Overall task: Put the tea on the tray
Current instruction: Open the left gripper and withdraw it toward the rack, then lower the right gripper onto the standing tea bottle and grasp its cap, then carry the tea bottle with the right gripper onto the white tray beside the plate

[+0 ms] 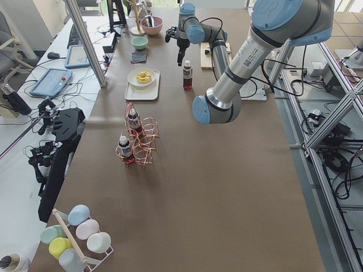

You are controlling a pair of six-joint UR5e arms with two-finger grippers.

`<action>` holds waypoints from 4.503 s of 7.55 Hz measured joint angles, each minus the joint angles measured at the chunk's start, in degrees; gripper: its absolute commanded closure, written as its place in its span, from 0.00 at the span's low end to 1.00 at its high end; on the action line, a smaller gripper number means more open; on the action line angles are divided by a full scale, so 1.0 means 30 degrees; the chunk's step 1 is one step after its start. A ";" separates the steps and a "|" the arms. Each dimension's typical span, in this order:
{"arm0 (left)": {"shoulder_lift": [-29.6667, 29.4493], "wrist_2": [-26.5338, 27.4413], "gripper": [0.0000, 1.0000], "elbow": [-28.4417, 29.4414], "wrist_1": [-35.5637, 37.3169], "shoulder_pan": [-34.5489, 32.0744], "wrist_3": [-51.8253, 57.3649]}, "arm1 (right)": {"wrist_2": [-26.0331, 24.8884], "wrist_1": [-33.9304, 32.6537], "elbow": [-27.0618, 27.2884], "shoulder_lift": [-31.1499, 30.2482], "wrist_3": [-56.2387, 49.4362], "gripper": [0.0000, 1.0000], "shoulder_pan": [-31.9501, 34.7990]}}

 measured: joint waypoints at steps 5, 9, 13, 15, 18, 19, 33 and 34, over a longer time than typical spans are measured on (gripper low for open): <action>0.6505 -0.3432 0.03 -0.3361 0.0042 -0.5738 0.6388 | -0.2316 0.0029 0.3828 0.5900 1.5807 0.00 -0.8999; 1.0376 -0.4764 0.03 -0.3695 -0.0040 -0.9909 1.1928 | -0.8689 -0.0128 0.2978 1.1715 2.5251 0.02 -1.7216; 1.1660 -0.5080 0.03 -0.3877 -0.0098 -1.1032 1.3488 | -1.1238 -0.0764 0.0086 1.5201 2.7459 0.26 -1.9553; 1.1753 -0.5087 0.03 -0.3950 -0.0104 -1.1053 1.3628 | -1.2098 -0.0940 -0.0296 1.5433 2.7451 0.32 -2.0109; 1.1769 -0.5077 0.03 -0.3968 -0.0120 -1.1061 1.3651 | -1.2768 -0.1180 -0.0777 1.5715 2.6721 0.35 -2.0247; 1.1770 -0.5079 0.03 -0.3979 -0.0128 -1.1061 1.3651 | -1.2906 -0.1288 -0.0861 1.5772 2.6327 0.40 -2.0228; 1.8850 -0.5088 0.03 -0.4729 -0.6657 -1.2884 1.3651 | -1.1488 0.0850 -1.1759 2.2904 2.2409 1.00 -1.5504; 1.9115 -0.5089 0.03 -0.4711 -0.7038 -1.2988 1.3639 | -1.0976 0.1911 -1.4507 2.4348 2.2282 1.00 -1.4954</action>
